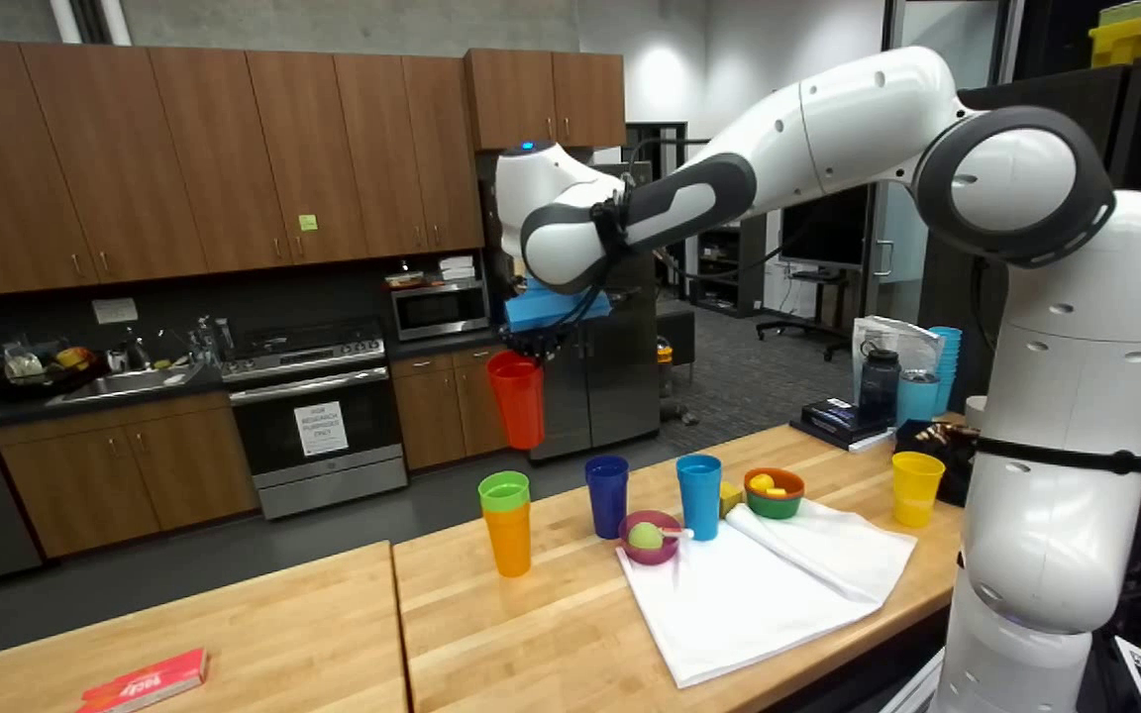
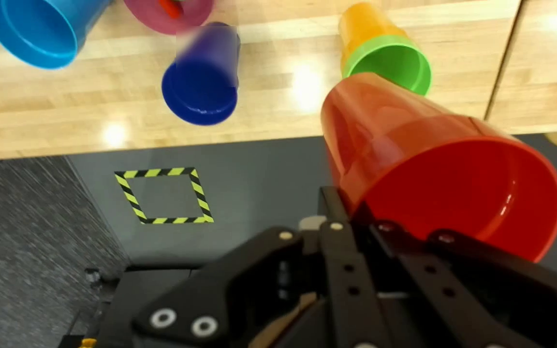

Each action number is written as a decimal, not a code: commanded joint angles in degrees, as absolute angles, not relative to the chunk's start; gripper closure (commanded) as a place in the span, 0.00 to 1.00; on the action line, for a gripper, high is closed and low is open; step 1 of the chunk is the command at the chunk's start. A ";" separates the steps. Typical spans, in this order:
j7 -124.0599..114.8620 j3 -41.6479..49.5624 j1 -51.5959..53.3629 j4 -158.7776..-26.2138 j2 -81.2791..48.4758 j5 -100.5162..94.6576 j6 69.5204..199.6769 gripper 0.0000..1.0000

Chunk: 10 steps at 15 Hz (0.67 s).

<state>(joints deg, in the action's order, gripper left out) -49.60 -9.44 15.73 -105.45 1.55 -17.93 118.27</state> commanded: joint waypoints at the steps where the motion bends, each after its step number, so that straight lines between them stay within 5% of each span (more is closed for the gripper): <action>1: -58.20 -10.11 13.15 -114.45 4.50 -18.15 122.62 0.99; 10: -65.38 -7.69 8.31 -127.33 -2.15 -17.84 141.93 0.99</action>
